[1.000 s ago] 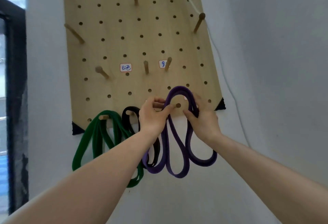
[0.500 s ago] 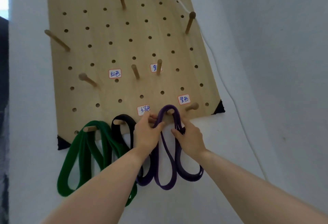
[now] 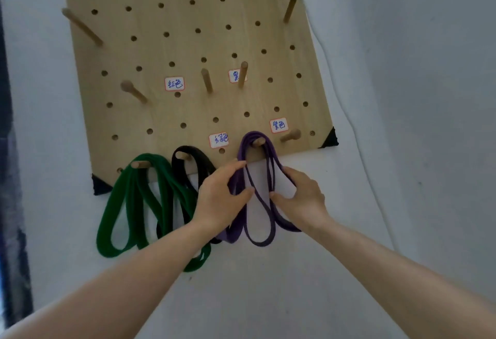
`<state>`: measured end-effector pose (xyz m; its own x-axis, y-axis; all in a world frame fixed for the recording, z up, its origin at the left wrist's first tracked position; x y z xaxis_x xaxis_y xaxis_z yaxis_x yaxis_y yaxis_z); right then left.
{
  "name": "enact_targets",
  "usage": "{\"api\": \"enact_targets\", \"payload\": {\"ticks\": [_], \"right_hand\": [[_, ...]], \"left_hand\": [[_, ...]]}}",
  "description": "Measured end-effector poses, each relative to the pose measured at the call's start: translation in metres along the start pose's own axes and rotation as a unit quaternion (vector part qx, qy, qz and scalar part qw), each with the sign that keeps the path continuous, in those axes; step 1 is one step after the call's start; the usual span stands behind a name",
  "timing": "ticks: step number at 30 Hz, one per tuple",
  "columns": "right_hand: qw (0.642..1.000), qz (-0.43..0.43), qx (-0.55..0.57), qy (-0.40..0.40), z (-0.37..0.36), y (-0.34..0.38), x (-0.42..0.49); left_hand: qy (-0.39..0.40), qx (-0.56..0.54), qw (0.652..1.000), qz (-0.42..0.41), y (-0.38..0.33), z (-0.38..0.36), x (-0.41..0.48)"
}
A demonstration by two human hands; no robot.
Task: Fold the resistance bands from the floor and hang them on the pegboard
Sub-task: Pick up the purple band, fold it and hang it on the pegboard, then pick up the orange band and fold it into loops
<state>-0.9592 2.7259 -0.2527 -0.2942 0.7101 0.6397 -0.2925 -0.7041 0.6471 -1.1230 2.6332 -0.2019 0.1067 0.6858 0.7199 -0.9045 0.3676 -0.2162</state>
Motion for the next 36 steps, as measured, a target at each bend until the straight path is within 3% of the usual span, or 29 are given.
{"api": "enact_targets", "payload": {"ticks": [5,11,20,31,36], "right_hand": [[0.998,0.047,-0.030,0.026,-0.003,0.013,-0.071],[0.975,-0.002,0.082,0.207,-0.063,-0.015,-0.161],[0.855,-0.138,0.047,0.498,-0.198,-0.102,-0.316],[0.731,-0.291,-0.025,0.617,-0.307,-0.222,-0.542],[0.674,-0.337,-0.009,0.657,-0.342,-0.227,-0.648]], "left_hand": [[0.061,-0.055,0.997,-0.006,-0.019,-0.008,-0.086],[0.179,-0.149,0.969,0.078,-0.003,-0.056,-0.217],[0.300,-0.196,0.894,0.270,0.060,-0.176,-0.445],[0.498,-0.154,0.726,0.449,0.095,-0.279,-0.697],[0.590,-0.083,0.697,0.400,0.099,-0.296,-0.776]]}}
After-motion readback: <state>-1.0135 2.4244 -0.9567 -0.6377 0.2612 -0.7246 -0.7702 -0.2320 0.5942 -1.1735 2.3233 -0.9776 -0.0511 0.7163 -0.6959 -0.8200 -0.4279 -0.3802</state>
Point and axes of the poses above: each hand's wrist, its own x-axis towards the middle knuckle, its own z-axis out of the back of the hand, y = z × x, the point moved 9 cm from there along x, towards the middle knuckle, and after that the axes turned 13 degrees about y, right-handed, at the moved point
